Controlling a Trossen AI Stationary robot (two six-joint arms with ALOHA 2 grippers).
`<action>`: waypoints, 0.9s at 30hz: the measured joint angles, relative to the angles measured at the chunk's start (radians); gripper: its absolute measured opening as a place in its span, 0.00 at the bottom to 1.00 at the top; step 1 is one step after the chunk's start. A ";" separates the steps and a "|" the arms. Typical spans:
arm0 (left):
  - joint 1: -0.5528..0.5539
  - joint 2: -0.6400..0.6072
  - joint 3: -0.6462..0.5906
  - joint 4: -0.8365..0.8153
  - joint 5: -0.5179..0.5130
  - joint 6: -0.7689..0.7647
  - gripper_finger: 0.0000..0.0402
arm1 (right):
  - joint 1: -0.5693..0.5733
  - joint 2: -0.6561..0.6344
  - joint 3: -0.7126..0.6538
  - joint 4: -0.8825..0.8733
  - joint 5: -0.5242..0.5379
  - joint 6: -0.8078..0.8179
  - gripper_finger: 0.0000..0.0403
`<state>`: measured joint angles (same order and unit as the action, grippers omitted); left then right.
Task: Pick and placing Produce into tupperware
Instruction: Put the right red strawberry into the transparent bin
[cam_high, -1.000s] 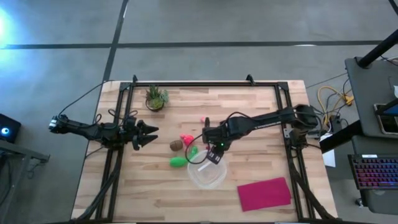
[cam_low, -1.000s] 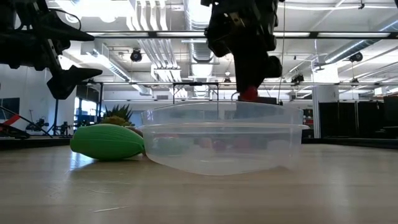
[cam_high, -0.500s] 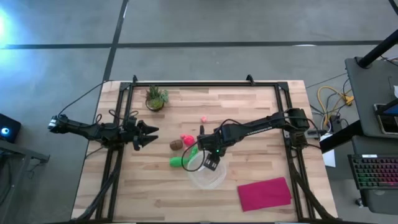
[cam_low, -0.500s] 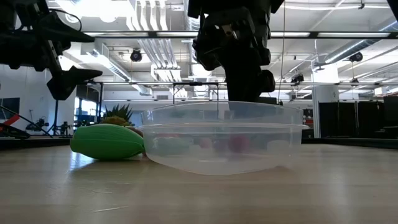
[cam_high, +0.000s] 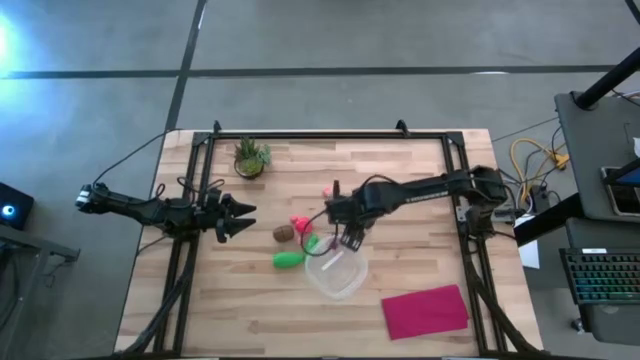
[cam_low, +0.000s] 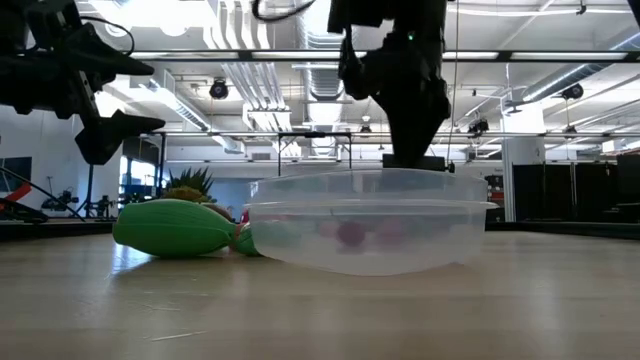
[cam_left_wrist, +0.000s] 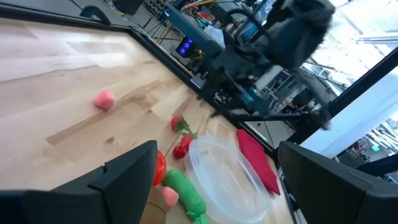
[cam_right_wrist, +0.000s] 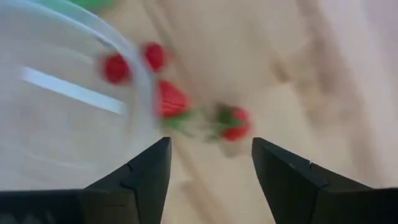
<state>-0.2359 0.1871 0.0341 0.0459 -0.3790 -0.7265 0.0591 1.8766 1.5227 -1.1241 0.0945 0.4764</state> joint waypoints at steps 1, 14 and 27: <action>0.000 0.000 0.000 0.000 0.000 0.000 0.80 | -0.007 -0.003 0.000 -0.013 0.006 -0.052 0.53; 0.000 -0.001 0.000 -0.002 0.000 -0.001 0.80 | -0.028 -0.009 -0.105 0.064 0.142 -0.683 0.53; 0.000 0.002 0.000 -0.001 0.000 -0.001 0.80 | -0.038 -0.016 -0.254 0.216 0.081 -0.803 0.53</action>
<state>-0.2359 0.1894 0.0341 0.0448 -0.3786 -0.7273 0.0212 1.8603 1.2682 -0.9080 0.1759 -0.3262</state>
